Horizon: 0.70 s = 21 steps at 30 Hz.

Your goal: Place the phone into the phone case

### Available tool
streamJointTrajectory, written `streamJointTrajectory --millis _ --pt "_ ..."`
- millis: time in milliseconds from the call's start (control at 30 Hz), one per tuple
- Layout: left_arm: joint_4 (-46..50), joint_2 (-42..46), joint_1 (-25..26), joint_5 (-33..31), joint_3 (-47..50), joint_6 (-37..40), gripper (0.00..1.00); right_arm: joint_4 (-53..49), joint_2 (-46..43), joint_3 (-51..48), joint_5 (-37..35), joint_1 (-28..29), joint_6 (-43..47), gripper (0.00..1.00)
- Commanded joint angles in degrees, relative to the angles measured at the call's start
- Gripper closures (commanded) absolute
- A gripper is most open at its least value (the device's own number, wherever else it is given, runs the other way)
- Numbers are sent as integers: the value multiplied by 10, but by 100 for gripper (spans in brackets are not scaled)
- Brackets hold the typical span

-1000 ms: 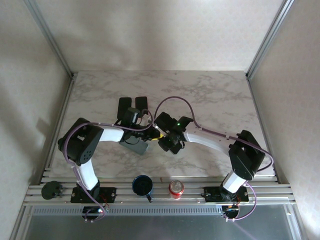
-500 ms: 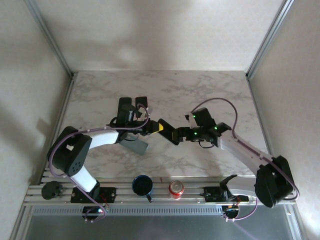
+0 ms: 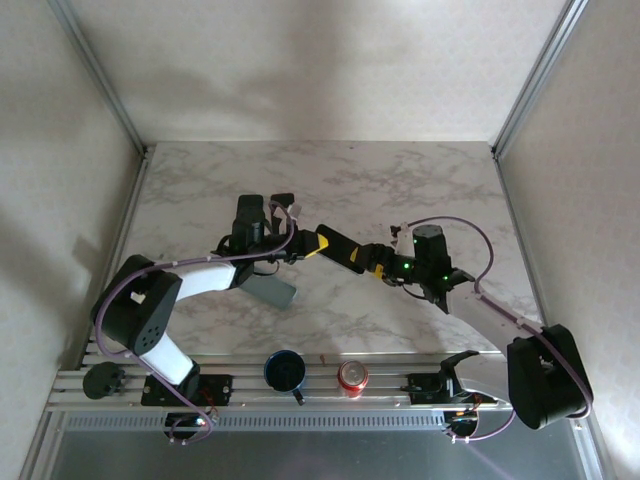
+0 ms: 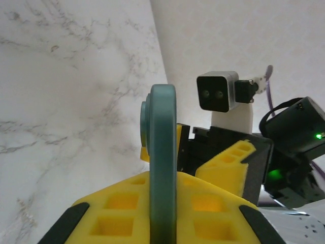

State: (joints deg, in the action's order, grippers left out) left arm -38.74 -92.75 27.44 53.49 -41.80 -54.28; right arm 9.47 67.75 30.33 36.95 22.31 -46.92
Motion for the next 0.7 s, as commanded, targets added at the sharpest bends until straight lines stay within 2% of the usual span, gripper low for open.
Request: streamJointTrajectory --millis 0,267,400,567,667 --pt "-63 -6 9 11 -3 -34 100 85 10 -10 35 -6 -30 32" --pt "-75 -20 19 15 -9 -56 100 197 40 -23 53 -14 -79 44" --pt "-106 -27 22 18 -3 -79 100 258 58 -26 60 -16 -108 45" --pt "-124 -36 24 21 0 -94 100 289 72 -20 63 -17 -121 46" --pt "-124 -38 24 21 0 -94 100 292 72 -18 64 -17 -122 52"
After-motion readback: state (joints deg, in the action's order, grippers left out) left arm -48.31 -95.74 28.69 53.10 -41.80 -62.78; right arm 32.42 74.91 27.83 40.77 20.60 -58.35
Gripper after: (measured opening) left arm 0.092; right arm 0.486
